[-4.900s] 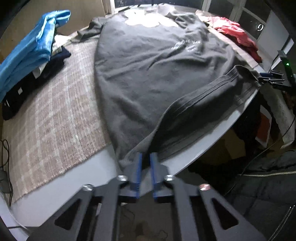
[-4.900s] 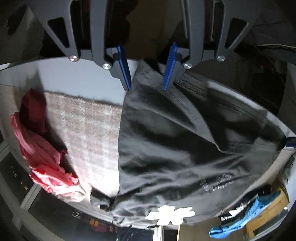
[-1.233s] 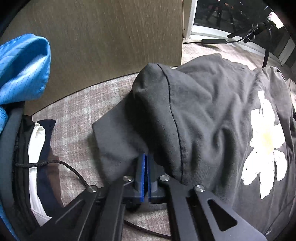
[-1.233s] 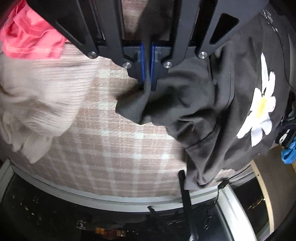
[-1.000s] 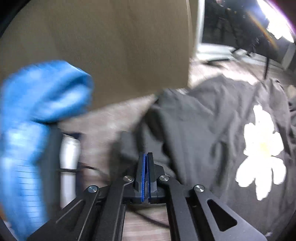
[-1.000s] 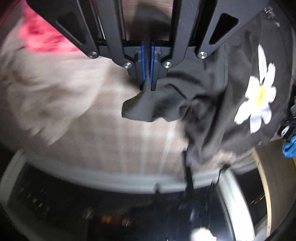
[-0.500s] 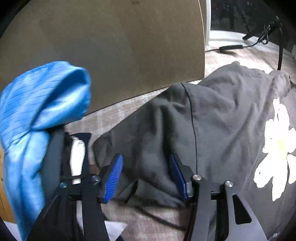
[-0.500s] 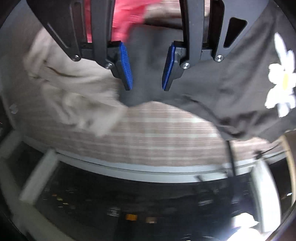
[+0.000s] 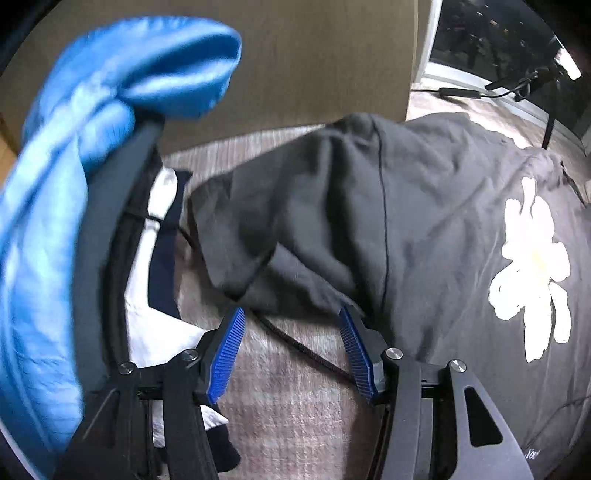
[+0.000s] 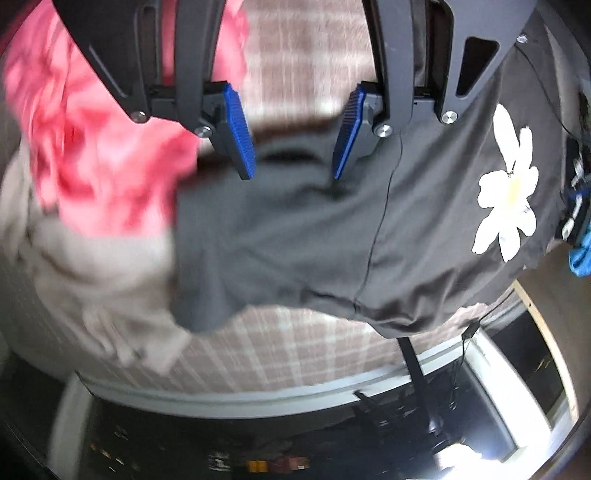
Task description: Fold clothes
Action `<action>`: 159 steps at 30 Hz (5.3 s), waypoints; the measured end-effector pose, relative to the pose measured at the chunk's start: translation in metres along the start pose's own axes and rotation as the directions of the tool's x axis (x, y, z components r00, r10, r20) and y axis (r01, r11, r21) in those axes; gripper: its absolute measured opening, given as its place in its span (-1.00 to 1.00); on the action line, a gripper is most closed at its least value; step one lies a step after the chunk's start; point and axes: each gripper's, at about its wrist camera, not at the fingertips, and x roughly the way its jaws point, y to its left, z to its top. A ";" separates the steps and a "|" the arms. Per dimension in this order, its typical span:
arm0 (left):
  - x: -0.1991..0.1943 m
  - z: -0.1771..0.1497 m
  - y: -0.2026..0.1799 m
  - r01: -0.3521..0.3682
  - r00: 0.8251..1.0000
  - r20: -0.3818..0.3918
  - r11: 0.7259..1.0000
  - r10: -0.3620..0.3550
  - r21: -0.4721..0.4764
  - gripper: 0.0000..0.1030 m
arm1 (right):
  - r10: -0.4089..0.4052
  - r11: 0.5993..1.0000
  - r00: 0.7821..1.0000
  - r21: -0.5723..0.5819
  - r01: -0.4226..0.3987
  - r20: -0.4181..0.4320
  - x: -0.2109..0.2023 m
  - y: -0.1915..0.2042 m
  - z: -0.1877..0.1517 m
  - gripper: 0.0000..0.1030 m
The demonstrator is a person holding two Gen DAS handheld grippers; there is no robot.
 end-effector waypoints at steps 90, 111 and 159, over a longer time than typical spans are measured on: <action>-0.163 -0.277 -0.189 0.480 0.871 -0.054 0.820 -0.489 0.312 -0.53 | 0.097 0.995 0.994 -0.018 -0.098 -0.049 -0.019 0.000 -0.050 -0.21; -0.111 -0.269 -0.432 0.674 0.719 -0.256 0.558 -0.647 0.484 -0.28 | 0.043 0.979 0.998 -0.199 -0.034 0.039 0.034 0.003 -0.003 -0.64; -0.108 -0.393 0.019 0.403 0.915 -0.012 0.909 -0.404 0.111 -0.87 | 0.112 0.989 0.988 -0.089 -0.121 -0.102 -0.134 0.032 -0.367 -0.92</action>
